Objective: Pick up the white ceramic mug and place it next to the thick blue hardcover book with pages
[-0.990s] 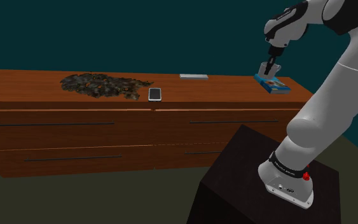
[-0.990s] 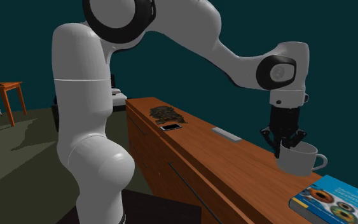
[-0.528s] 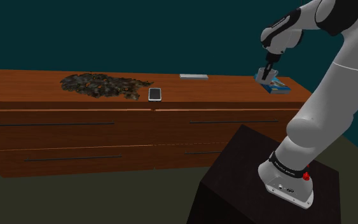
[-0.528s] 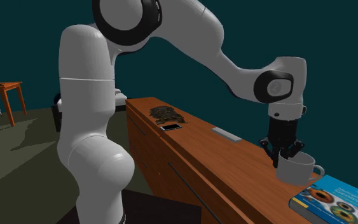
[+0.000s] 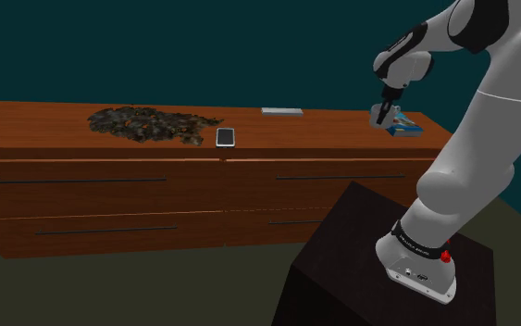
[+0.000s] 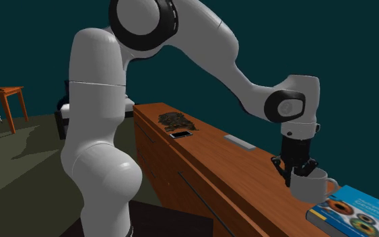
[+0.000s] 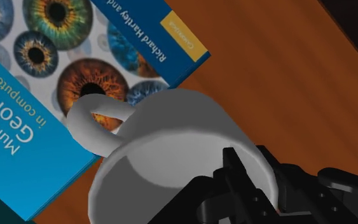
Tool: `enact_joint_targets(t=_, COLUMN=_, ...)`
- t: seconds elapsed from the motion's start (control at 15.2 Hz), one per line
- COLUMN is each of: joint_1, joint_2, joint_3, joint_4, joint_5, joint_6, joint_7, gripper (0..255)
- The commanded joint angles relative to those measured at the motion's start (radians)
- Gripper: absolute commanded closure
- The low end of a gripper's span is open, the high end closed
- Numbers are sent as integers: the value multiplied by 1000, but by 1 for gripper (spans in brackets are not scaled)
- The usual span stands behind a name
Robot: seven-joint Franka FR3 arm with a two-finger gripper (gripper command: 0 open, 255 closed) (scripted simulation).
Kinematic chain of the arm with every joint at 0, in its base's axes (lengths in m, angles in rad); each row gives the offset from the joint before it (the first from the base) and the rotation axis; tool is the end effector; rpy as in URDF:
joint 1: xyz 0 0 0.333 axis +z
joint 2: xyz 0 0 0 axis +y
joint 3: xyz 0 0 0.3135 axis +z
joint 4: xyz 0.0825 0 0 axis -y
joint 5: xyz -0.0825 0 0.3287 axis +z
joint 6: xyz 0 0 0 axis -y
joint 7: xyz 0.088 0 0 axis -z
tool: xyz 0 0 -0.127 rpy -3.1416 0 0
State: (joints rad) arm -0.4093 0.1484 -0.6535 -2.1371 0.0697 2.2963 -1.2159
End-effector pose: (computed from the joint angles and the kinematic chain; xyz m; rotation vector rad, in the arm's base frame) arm 0.2597 -0.4493 0.3671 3.0818 0.1776 -0.0237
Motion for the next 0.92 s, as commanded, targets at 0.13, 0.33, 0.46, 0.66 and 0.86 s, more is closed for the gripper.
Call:
enact_joint_targets(t=0.13, joint_1=-6, joint_2=16, joint_3=0, joint_4=-2, joint_5=9, joint_6=11, joint_7=-6, gripper=255)
enact_joint_targets(t=0.33, joint_1=-7, joint_2=16, joint_3=0, joint_4=-2, joint_5=8, joint_6=11, joint_7=-6, gripper=255)
enact_joint_targets(t=0.46, joint_1=-7, joint_2=18, joint_3=1, joint_4=-1, joint_5=11, joint_6=12, joint_7=-5, gripper=0)
enact_joint_targets(t=0.66, joint_1=-6, joint_2=18, joint_3=1, joint_4=-1, joint_5=10, joint_6=12, joint_7=-5, gripper=0)
enact_joint_targets(t=0.86, joint_1=0, joint_2=-9, joint_3=-5, joint_4=8, joint_5=-12, joint_6=-19, joint_7=9, gripper=0)
